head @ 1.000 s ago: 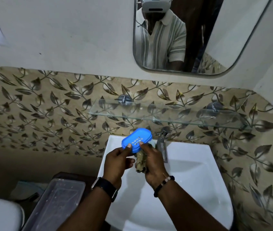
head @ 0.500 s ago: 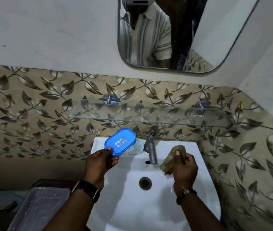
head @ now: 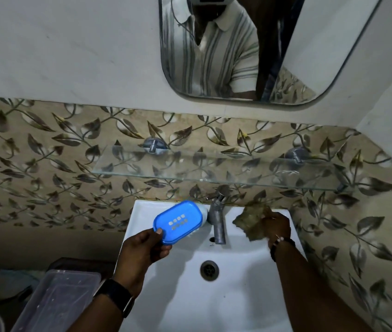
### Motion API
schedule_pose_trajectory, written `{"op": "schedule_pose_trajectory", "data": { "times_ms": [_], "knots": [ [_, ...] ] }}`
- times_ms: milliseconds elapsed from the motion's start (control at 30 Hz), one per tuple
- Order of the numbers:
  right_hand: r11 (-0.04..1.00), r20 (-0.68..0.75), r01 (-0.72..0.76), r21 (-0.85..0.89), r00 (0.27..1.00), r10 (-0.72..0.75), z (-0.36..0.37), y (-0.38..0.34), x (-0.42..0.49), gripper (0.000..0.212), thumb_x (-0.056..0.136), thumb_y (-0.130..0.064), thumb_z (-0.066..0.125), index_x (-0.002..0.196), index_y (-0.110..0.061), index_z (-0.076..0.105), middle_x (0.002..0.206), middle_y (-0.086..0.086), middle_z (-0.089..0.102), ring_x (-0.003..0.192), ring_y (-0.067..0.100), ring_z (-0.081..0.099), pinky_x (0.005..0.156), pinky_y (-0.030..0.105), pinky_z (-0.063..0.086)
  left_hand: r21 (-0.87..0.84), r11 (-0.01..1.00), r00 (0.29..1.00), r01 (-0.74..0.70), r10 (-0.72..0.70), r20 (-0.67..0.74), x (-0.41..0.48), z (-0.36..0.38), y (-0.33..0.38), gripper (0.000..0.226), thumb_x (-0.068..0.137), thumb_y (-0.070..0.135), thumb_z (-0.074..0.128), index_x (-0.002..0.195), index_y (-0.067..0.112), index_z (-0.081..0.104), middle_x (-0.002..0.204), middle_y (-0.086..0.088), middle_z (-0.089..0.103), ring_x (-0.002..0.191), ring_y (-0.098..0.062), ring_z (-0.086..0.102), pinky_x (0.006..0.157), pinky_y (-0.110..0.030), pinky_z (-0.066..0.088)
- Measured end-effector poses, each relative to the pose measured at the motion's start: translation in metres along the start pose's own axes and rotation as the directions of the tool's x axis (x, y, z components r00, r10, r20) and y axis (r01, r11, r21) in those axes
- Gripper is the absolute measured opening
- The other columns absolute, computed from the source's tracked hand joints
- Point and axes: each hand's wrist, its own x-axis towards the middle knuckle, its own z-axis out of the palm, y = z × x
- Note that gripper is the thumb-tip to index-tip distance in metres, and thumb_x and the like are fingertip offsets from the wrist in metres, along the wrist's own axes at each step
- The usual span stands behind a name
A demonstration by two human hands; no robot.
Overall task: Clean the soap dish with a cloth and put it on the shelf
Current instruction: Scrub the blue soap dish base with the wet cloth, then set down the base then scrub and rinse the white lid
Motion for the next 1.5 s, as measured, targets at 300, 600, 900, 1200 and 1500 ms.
{"op": "schedule_pose_trajectory", "data": {
  "times_ms": [300, 600, 900, 1200, 1500],
  "knots": [
    [0.844, -0.217, 0.267, -0.465, 0.890, -0.401, 0.008, 0.014, -0.028, 0.022, 0.081, -0.015, 0.065, 0.092, 0.002, 0.073, 0.090, 0.027, 0.068, 0.088, 0.047, 0.064, 0.075, 0.047, 0.053, 0.046, 0.999, 1.000, -0.019, 0.019, -0.018, -0.006, 0.001, 0.001, 0.017, 0.097, 0.013, 0.062, 0.098, -0.001, 0.072, 0.073, -0.010, 0.072, 0.072, -0.024, 0.066, 0.069, -0.026, 0.062],
    [0.648, 0.192, 0.761, -0.026, 0.640, -0.744, 0.067, -0.086, -0.159, 0.032, 0.091, -0.044, 0.061, 0.089, -0.015, 0.076, 0.082, -0.001, 0.072, 0.077, 0.016, 0.065, 0.071, 0.032, 0.051, 0.167, 0.974, 0.987, -0.156, 0.161, -0.017, 0.003, 0.011, 0.041, 0.018, 0.101, 0.008, 0.056, 0.091, 0.008, 0.072, 0.056, 0.006, 0.065, 0.065, -0.021, 0.057, 0.068, -0.027, 0.056],
    [0.935, 0.241, 0.342, 0.096, 0.903, -0.355, 0.123, -0.097, -0.180, 0.009, 0.088, -0.015, 0.072, 0.081, -0.021, 0.068, 0.072, 0.003, 0.073, 0.056, 0.025, 0.071, 0.062, 0.050, 0.062, 0.299, 0.925, 0.970, -0.234, 0.245, 0.003, 0.045, -0.026, 0.057, 0.018, 0.101, 0.013, 0.058, 0.104, 0.019, 0.074, 0.071, -0.004, 0.064, 0.068, -0.022, 0.053, 0.070, -0.032, 0.050],
    [0.977, 0.296, 0.207, -0.055, 0.938, -0.182, 0.185, -0.077, -0.177, 0.009, 0.087, -0.011, 0.067, 0.092, -0.013, 0.073, 0.081, 0.006, 0.076, 0.075, 0.030, 0.075, 0.079, 0.045, 0.061, 0.496, 0.853, 0.930, -0.165, 0.302, -0.210, 0.101, -0.065, 0.029, 0.025, 0.083, 0.030, 0.075, 0.105, 0.018, 0.076, 0.080, -0.014, 0.077, 0.064, -0.028, 0.070, 0.075, -0.053, 0.062],
    [0.914, 0.265, 0.277, -0.296, 0.943, -0.200, 0.224, -0.056, -0.162, 0.021, 0.088, -0.013, 0.069, 0.108, -0.006, 0.075, 0.109, 0.012, 0.074, 0.104, 0.028, 0.068, 0.084, 0.025, 0.048, 0.755, 0.653, 0.905, -0.063, 0.357, -0.233, 0.147, -0.082, -0.001, 0.022, 0.087, 0.028, 0.077, 0.103, 0.012, 0.079, 0.103, -0.019, 0.077, 0.100, -0.040, 0.069, 0.087, -0.039, 0.054]
  ]
}}
